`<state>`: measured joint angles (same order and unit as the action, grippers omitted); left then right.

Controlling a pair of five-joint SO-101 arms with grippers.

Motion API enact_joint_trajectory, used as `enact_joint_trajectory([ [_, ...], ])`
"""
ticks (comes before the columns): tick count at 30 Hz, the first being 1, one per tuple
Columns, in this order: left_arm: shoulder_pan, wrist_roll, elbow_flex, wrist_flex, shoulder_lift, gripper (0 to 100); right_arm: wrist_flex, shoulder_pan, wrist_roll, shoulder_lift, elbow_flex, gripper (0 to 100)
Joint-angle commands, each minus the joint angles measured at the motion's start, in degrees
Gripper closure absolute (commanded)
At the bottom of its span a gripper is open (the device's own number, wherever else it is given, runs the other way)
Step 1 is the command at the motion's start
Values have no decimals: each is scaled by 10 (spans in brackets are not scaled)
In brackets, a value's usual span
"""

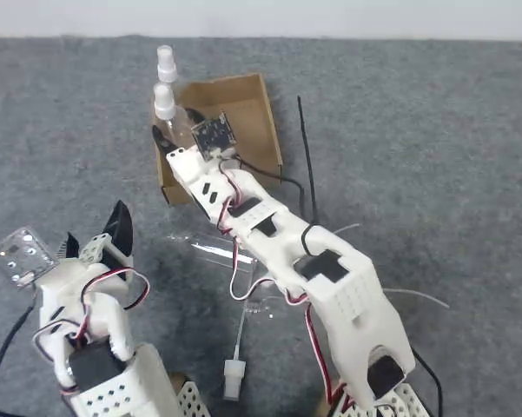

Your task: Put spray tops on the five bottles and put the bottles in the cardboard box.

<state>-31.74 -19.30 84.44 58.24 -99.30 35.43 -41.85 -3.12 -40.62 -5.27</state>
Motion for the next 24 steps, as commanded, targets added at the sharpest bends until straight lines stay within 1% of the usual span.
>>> enact_joint_trajectory([
  [1, 0, -9, -4, -17, -8, 686, 40, 0, -3, 4, 44, 918],
  [6, 0, -9, -5, -17, -8, 686, 38, -1, -5, -16, 72, 918],
  [15, 0, -9, -5, -17, -8, 686, 38, -4, -4, -107, 170, 918],
  [24, 0, -9, -5, -17, -8, 686, 37, -4, -6, -122, 188, 917],
])
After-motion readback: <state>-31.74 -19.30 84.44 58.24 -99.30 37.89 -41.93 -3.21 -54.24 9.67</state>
